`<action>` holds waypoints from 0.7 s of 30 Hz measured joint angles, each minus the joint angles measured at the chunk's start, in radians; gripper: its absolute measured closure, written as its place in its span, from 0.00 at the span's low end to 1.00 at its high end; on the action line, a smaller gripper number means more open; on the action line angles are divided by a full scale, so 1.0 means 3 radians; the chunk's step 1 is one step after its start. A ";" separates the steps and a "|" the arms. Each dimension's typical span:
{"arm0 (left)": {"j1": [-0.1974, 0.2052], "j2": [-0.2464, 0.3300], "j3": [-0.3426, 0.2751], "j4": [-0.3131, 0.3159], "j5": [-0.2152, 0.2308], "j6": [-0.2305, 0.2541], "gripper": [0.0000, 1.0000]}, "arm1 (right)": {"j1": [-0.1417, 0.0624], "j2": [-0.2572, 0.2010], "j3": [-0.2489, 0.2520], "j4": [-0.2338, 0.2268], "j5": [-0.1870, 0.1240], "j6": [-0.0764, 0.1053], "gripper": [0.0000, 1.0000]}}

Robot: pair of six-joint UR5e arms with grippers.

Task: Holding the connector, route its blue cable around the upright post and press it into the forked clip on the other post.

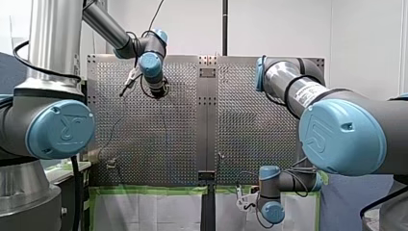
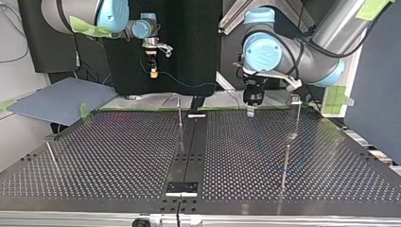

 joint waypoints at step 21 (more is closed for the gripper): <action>0.0078 -0.0221 0.0167 0.0573 -0.0223 0.0575 0.00 | -0.0004 0.0000 -0.0018 0.0172 -0.0003 -0.0093 1.00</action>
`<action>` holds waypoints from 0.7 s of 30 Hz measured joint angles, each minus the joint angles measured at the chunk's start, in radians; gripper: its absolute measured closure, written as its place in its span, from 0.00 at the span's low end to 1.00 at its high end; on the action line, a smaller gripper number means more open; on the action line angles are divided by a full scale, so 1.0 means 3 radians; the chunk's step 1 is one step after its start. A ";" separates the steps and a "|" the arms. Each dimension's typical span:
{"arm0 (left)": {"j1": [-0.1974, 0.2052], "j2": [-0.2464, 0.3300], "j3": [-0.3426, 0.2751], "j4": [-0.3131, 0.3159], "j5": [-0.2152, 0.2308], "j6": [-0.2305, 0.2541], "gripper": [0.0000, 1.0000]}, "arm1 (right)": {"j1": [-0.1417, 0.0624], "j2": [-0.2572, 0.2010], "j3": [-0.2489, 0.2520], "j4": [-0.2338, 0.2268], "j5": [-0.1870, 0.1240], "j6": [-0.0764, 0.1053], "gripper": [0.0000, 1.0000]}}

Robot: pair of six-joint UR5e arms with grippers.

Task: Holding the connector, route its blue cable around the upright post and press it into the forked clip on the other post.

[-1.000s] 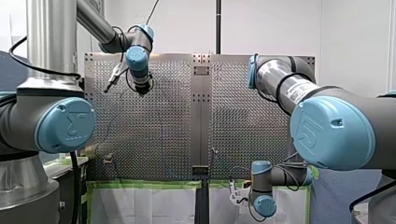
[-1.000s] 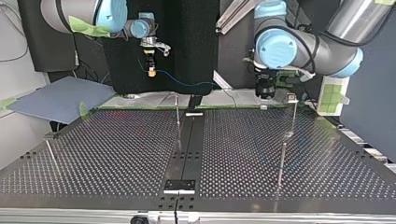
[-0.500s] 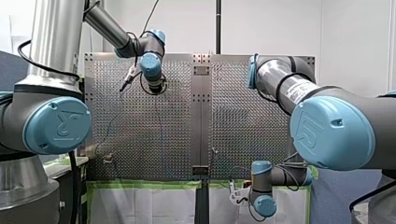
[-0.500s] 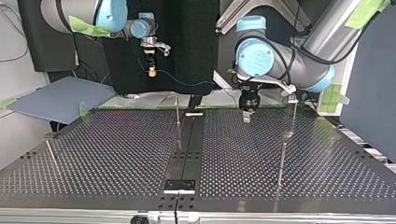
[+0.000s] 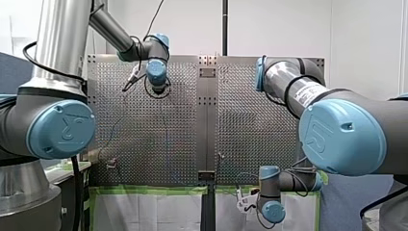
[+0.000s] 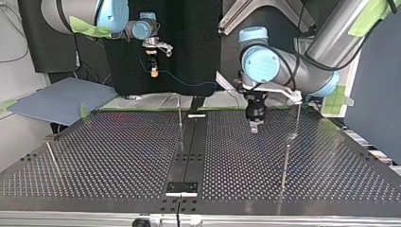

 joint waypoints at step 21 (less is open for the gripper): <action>0.0161 -0.0097 0.0184 0.0620 0.0050 0.0619 0.00 | -0.0018 0.0000 -0.0016 0.0077 0.0032 -0.0009 1.00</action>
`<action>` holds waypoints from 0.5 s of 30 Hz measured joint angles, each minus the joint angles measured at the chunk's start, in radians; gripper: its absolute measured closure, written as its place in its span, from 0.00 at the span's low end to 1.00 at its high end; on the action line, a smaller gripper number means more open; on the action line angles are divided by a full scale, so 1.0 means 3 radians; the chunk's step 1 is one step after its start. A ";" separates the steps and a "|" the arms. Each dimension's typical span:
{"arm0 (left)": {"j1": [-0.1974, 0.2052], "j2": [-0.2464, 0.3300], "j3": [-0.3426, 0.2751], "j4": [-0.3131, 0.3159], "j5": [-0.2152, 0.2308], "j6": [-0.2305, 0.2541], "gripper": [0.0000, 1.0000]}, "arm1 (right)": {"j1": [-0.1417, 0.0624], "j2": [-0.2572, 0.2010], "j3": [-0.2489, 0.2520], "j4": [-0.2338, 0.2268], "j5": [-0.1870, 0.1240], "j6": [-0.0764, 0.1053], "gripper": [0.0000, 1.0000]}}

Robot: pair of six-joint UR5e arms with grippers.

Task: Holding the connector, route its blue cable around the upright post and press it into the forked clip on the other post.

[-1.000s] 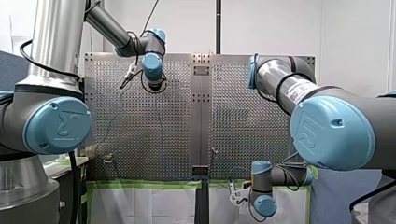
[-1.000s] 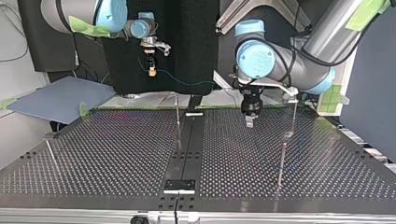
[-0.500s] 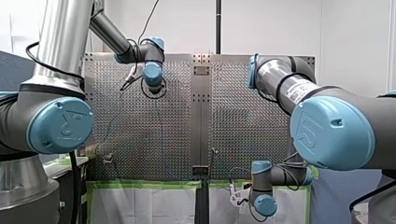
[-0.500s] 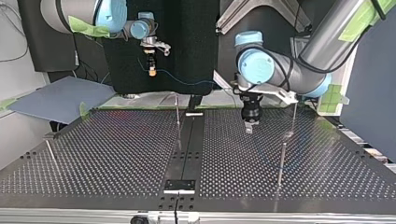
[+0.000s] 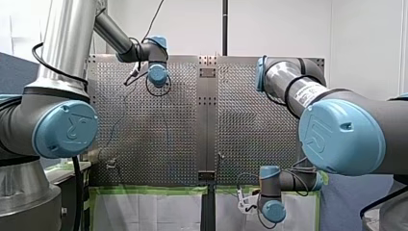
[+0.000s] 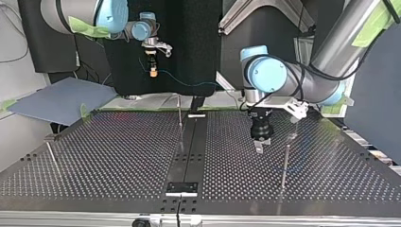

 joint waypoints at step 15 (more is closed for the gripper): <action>0.0111 -0.0030 0.0018 0.0422 0.0076 0.0373 0.00 | 0.0013 0.0000 -0.0052 0.0072 -0.0009 0.0032 1.00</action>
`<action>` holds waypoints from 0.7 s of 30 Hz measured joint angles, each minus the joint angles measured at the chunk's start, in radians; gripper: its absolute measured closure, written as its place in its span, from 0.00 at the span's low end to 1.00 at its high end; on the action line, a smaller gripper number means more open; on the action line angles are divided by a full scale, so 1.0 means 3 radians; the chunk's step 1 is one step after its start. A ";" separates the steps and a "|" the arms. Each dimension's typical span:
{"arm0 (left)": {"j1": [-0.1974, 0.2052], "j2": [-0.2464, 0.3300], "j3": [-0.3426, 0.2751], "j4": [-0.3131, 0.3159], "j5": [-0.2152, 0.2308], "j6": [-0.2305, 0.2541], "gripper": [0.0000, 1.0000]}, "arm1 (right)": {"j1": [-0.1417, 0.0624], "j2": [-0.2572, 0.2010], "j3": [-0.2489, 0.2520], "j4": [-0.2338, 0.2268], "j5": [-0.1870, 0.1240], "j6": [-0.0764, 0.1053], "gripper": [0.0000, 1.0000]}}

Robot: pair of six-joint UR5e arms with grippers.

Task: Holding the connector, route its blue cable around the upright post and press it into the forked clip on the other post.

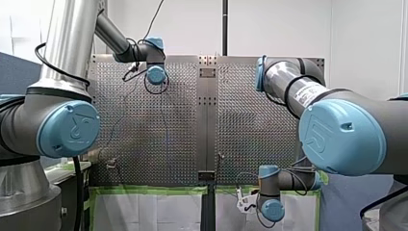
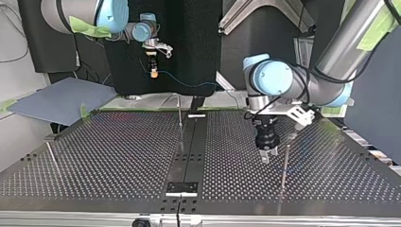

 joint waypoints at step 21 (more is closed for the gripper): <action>0.0080 -0.0251 0.0049 0.0584 0.0073 -0.0161 0.00 | -0.0018 0.0000 -0.0004 0.0035 -0.0008 -0.0034 1.00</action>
